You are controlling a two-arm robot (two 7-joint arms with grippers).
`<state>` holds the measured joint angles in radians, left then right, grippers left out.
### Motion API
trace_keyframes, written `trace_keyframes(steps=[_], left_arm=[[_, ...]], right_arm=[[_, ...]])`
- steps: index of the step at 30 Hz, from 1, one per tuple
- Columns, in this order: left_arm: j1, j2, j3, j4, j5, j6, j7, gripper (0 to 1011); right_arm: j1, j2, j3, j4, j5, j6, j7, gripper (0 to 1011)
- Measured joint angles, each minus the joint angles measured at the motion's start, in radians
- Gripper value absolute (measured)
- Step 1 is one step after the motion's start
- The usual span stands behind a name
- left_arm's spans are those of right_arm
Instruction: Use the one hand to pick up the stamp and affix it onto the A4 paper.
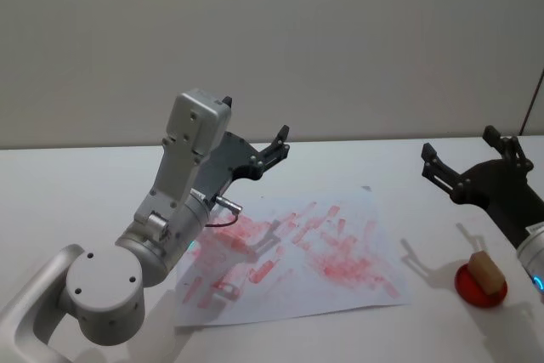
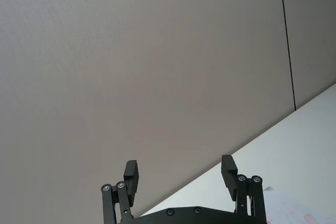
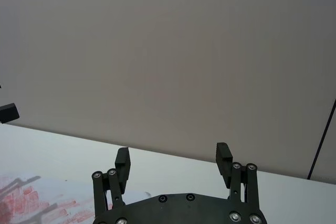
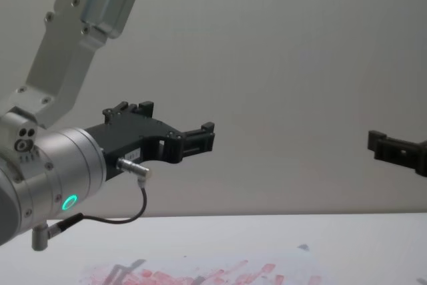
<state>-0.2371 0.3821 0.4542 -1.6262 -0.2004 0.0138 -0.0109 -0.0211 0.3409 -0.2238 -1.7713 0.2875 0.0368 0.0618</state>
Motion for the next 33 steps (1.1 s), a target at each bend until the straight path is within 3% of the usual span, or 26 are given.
trace_keyframes(steps=[10,16,22,33], left_arm=[[0.000,0.000,0.000,0.000,0.000,0.000,0.000,1001],[0.000,0.000,0.000,0.000,0.000,0.000,0.000,1001],[0.000,0.000,0.000,0.000,0.000,0.000,0.000,1001],[0.000,0.000,0.000,0.000,0.000,0.000,0.000,1001]], right_arm=[[-0.058,0.027,0.010,-0.055,0.011,0.057,-0.056,1001],[-0.110,0.049,0.017,-0.101,0.024,0.120,-0.100,1001],[-0.157,0.069,0.024,-0.143,0.039,0.209,-0.139,1001],[-0.196,0.087,0.031,-0.176,0.053,0.370,-0.168,1001]])
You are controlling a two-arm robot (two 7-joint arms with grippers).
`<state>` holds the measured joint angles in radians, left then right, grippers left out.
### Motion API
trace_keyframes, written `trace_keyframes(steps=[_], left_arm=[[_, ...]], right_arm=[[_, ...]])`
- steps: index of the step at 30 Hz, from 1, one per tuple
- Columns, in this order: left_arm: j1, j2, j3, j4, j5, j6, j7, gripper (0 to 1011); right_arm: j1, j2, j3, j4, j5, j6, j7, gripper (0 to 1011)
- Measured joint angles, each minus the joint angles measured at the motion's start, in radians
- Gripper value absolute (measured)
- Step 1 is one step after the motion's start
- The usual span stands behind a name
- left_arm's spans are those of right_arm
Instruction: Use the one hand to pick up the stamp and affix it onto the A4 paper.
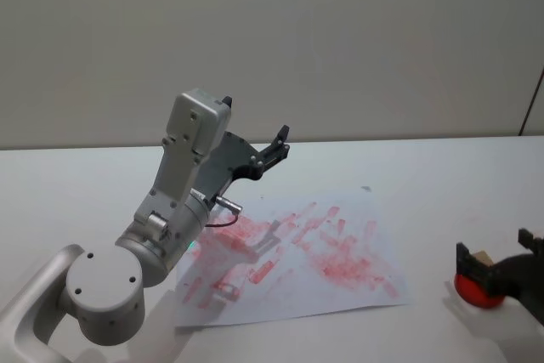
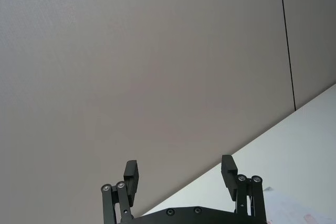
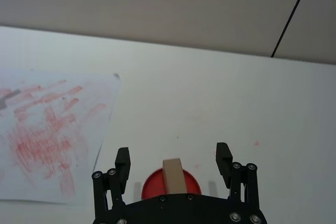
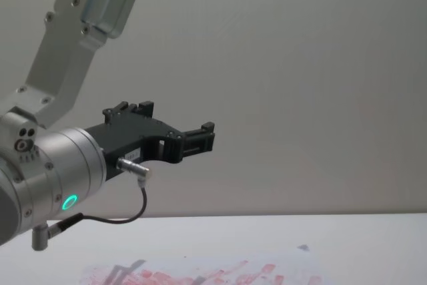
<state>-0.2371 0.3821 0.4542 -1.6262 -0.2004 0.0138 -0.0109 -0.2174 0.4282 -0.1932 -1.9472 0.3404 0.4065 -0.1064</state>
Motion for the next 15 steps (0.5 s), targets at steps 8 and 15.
trace_keyframes(steps=[8,15], left_arm=[[0.000,0.000,0.000,0.000,0.000,0.000,0.000,1001],[0.000,0.000,0.000,0.000,0.000,0.000,0.000,1001]], right_arm=[[-0.006,0.005,0.000,0.004,-0.009,0.099,0.003,1001],[0.010,0.002,-0.003,0.025,-0.028,0.143,0.026,1001]])
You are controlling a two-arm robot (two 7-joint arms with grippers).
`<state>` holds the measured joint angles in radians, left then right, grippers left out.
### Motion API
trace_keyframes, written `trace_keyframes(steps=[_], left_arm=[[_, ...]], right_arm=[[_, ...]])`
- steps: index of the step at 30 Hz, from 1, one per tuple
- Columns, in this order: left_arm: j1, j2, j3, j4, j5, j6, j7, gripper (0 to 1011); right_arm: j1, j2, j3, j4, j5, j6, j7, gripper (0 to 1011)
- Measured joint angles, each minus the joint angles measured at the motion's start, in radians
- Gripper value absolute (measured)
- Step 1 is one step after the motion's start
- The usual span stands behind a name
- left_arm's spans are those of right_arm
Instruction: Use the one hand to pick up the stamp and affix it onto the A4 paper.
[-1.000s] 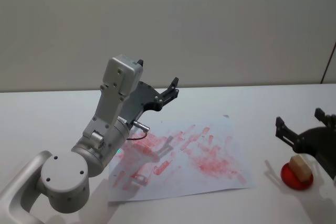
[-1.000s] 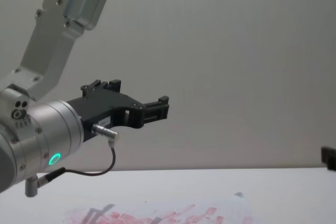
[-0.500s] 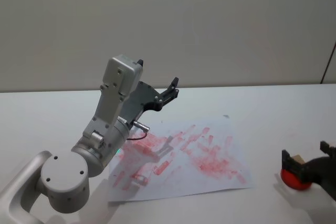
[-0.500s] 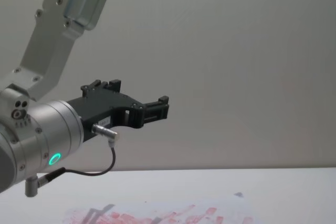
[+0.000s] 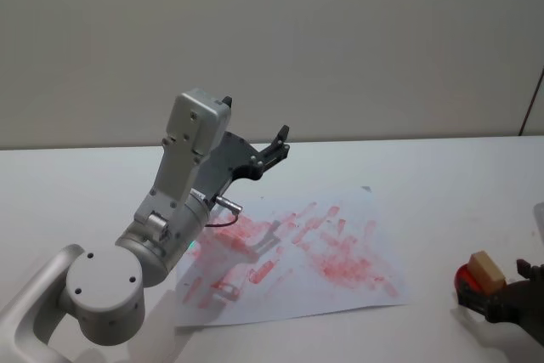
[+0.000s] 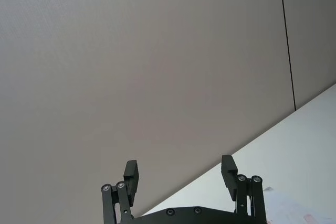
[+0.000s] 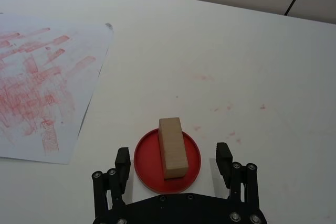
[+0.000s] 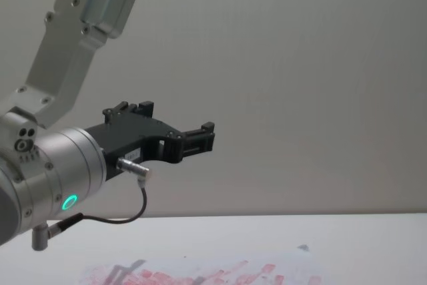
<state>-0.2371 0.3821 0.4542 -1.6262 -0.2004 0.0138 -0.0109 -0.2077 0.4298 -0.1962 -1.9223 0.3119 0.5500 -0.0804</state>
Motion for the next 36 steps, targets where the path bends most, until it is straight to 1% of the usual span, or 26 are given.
trace_keyframes(steps=[3,6,7,8,9,12,13,15,16,17,19,21,24,25,26,28,30,36], left_arm=[[0.000,0.000,0.000,0.000,0.000,0.000,0.000,1001],[0.000,0.000,0.000,0.000,0.000,0.000,0.000,1001],[0.000,0.000,0.000,0.000,0.000,0.000,0.000,1001],[0.000,0.000,0.000,0.000,0.000,0.000,0.000,1001],[0.000,0.000,0.000,0.000,0.000,0.000,0.000,1001],[0.000,0.000,0.000,0.000,0.000,0.000,0.000,1001],[0.000,0.000,0.000,0.000,0.000,0.000,0.000,1001],[0.000,0.000,0.000,0.000,0.000,0.000,0.000,1001],[0.000,0.000,0.000,0.000,0.000,0.000,0.000,1001],[0.000,0.000,0.000,0.000,0.000,0.000,0.000,1001],[0.000,0.000,0.000,0.000,0.000,0.000,0.000,1001],[0.000,0.000,0.000,0.000,0.000,0.000,0.000,1001],[0.000,0.000,0.000,0.000,0.000,0.000,0.000,1001],[0.000,0.000,0.000,0.000,0.000,0.000,0.000,1001],[0.000,0.000,0.000,0.000,0.000,0.000,0.000,1001],[0.000,0.000,0.000,0.000,0.000,0.000,0.000,1001],[0.000,0.000,0.000,0.000,0.000,0.000,0.000,1001],[0.000,0.000,0.000,0.000,0.000,0.000,0.000,1001]], right_arm=[[0.008,-0.003,-0.002,0.010,-0.010,0.020,0.012,994],[0.013,-0.004,-0.003,0.016,-0.016,0.030,0.018,915],[0.014,-0.004,-0.003,0.018,-0.017,0.033,0.019,868],[0.015,-0.005,-0.003,0.019,-0.018,0.035,0.021,868],[0.017,-0.005,-0.004,0.021,-0.020,0.039,0.023,834],[0.019,-0.006,-0.004,0.024,-0.023,0.044,0.027,781],[0.021,-0.006,-0.004,0.025,-0.025,0.046,0.028,729],[0.023,-0.007,-0.005,0.027,-0.026,0.050,0.031,676],[0.023,-0.007,-0.005,0.028,-0.027,0.051,0.032,628],[0.024,-0.007,-0.005,0.028,-0.028,0.051,0.032,617],[0.025,-0.007,-0.005,0.030,-0.029,0.054,0.034,535],[0.026,-0.008,-0.005,0.031,-0.030,0.056,0.035,491],[0.027,-0.008,-0.006,0.033,-0.032,0.059,0.037,364],[0.027,-0.008,-0.006,0.033,-0.032,0.060,0.037,364],[0.027,-0.008,-0.006,0.033,-0.033,0.060,0.038,307],[0.028,-0.008,-0.006,0.034,-0.033,0.062,0.038,250],[0.028,-0.008,-0.006,0.035,-0.034,0.063,0.039,217],[0.029,-0.009,-0.006,0.036,-0.035,0.065,0.040,213]])
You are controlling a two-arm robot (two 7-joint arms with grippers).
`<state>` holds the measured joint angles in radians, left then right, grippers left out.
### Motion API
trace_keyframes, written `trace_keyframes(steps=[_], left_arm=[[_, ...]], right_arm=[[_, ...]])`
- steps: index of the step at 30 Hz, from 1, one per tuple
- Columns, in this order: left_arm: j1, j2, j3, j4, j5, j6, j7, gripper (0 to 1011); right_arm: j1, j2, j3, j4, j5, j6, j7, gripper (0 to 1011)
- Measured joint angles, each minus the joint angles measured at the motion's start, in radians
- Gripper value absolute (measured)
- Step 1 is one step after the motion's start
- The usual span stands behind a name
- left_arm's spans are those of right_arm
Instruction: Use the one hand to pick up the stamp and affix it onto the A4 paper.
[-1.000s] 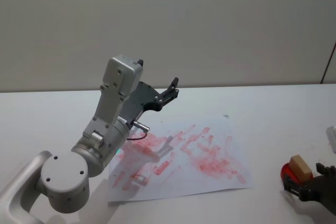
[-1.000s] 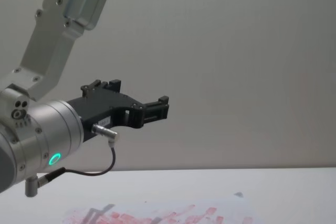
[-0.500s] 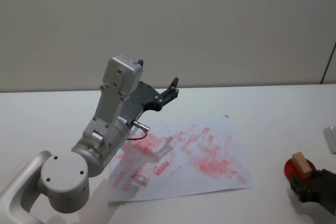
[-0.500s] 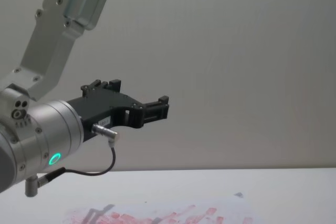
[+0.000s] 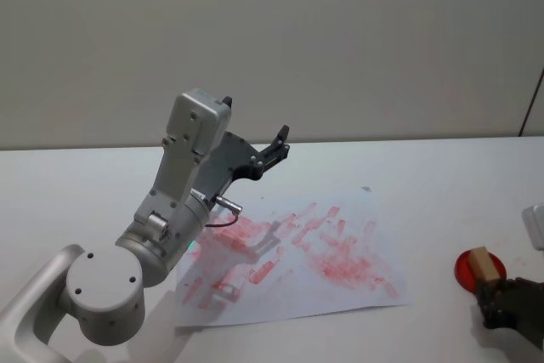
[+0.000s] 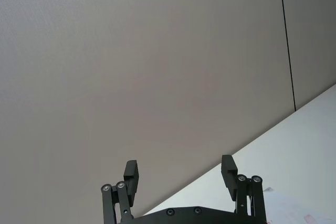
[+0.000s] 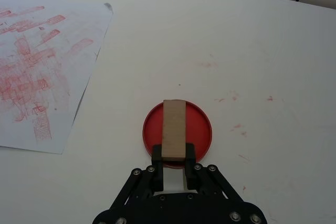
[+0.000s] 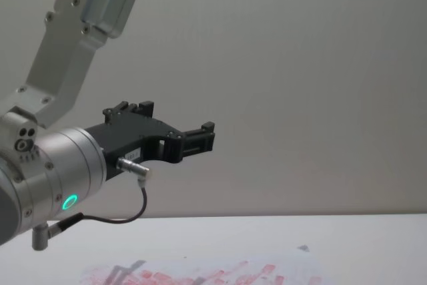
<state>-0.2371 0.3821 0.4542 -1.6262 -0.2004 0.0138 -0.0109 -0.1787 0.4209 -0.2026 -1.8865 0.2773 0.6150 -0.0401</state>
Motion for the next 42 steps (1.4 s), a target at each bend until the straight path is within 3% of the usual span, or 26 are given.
trace_keyframes(steps=[10,20,32,42], left_arm=[[0.000,0.000,0.000,0.000,0.000,0.000,0.000,1001],[0.000,0.000,0.000,0.000,0.000,0.000,0.000,1001],[0.000,0.000,0.000,0.000,0.000,0.000,0.000,1001],[0.000,0.000,0.000,0.000,0.000,0.000,0.000,1001]], right_arm=[[0.002,0.000,0.000,0.002,-0.005,0.000,0.004,213],[0.022,-0.002,-0.005,0.000,-0.045,-0.046,0.042,213],[0.091,-0.020,-0.020,-0.003,-0.111,-0.145,0.155,213],[0.177,-0.065,-0.043,0.046,-0.132,-0.205,0.288,214]])
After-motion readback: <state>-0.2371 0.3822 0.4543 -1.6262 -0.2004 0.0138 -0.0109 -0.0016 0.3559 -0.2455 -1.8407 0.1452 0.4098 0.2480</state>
